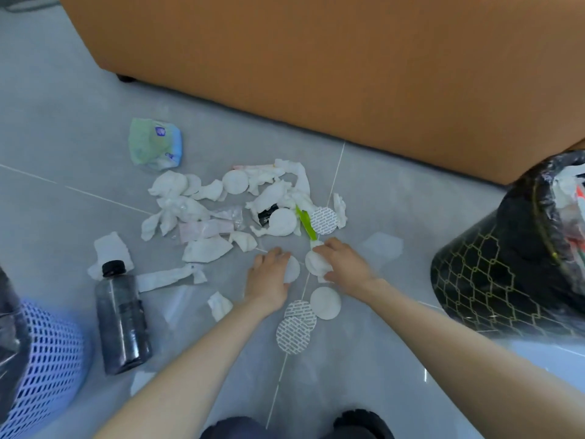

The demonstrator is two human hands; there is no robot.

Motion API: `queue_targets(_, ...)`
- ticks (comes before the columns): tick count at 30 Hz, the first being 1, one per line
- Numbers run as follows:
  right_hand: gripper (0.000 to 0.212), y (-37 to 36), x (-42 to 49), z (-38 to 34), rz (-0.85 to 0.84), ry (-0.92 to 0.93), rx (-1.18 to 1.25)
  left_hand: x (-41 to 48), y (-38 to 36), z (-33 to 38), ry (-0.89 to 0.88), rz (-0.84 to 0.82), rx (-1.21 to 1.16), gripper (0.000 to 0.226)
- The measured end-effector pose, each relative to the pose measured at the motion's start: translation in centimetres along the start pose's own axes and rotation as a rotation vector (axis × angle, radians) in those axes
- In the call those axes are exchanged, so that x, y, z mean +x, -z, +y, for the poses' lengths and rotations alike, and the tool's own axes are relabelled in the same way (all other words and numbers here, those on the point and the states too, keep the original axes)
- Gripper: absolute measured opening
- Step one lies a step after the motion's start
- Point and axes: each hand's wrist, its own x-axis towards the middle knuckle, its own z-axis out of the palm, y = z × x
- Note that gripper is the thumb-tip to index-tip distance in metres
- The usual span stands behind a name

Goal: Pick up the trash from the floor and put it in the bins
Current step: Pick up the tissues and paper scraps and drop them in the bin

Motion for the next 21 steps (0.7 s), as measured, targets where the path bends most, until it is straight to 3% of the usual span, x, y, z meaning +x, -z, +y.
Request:
queue_targets(3, 0.055, -0.2, -0.2, 0.0, 0.013, -0.001, -0.01, -0.1, -0.3, -0.1, -0.003, 0.053, 0.039, 0.063)
queue_targets(6, 0.04, -0.4, -0.5, -0.6, 0.081, 0.026, -0.167, -0.3, -0.5, -0.2, 0.004, 0.061, 0.046, 0.063)
queue_targets(11, 0.034, -0.4, -1.0, -0.7, 0.177, 0.005, -0.176, -0.2, -0.1, -0.5, 0.141, 0.074, -0.204, 0.047)
queue_targets(13, 0.028, 0.1, -1.1, -0.7, 0.248, -0.029, -0.094, -0.2, 0.2, -0.7, 0.17, 0.072, -0.348, 0.029)
queue_targets(16, 0.019, 1.2, -1.9, -1.1, 0.402, -0.067, 0.234, -0.6, 1.0, -0.5, 0.175, 0.038, -0.541, 0.013)
queue_targets(18, 0.03, 1.7, -2.7, -1.2, 0.38, -0.092, 0.43, -1.0, 1.4, -0.5, 0.167, -0.001, -0.623, 0.009)
queue_targets(21, 0.042, 1.4, -3.8, -0.9, 0.228, -0.088, 0.419, -2.0, 1.5, -0.7, 0.14, -0.129, -0.617, 0.01)
